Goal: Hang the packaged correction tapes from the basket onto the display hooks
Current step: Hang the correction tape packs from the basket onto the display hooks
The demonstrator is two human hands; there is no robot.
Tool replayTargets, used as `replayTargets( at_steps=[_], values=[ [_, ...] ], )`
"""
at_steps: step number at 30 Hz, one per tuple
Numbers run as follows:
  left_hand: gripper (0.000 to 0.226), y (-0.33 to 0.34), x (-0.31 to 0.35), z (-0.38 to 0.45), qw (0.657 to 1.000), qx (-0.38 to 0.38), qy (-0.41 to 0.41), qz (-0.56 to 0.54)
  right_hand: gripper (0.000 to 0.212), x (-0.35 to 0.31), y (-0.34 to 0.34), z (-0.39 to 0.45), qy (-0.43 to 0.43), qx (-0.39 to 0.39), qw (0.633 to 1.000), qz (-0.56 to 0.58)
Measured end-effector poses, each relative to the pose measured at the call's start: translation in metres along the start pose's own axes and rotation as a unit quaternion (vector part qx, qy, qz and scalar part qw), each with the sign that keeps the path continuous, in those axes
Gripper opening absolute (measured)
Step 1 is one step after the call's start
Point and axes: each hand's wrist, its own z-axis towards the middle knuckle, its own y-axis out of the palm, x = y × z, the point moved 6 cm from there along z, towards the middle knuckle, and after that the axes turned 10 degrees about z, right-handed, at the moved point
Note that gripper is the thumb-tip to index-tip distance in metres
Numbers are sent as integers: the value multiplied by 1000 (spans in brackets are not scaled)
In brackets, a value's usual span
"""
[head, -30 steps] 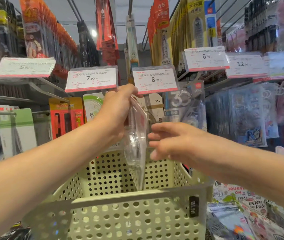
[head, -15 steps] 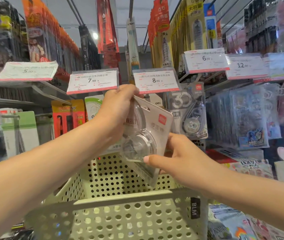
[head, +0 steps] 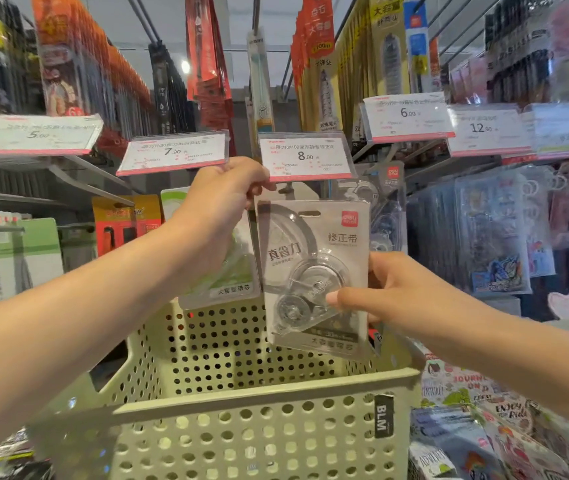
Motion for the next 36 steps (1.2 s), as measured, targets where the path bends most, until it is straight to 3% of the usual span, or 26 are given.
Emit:
replayTargets(
  at_steps=[6,14,20,36],
  values=[
    [26,-1,4,0,1000,-6,6,-3,25,8,-4,17,50,-12,998,34],
    [18,0,3,1,998,-26,-16,-61,40,0,-13,44,10,35,996,85],
    [27,0,3,2,997,-33,-15,-71,40,-10,-16,54,-36,48,994,92],
    [28,1,6,-1,996,-39,-25,-73,35,-2,-19,68,-6,51,987,152]
  ],
)
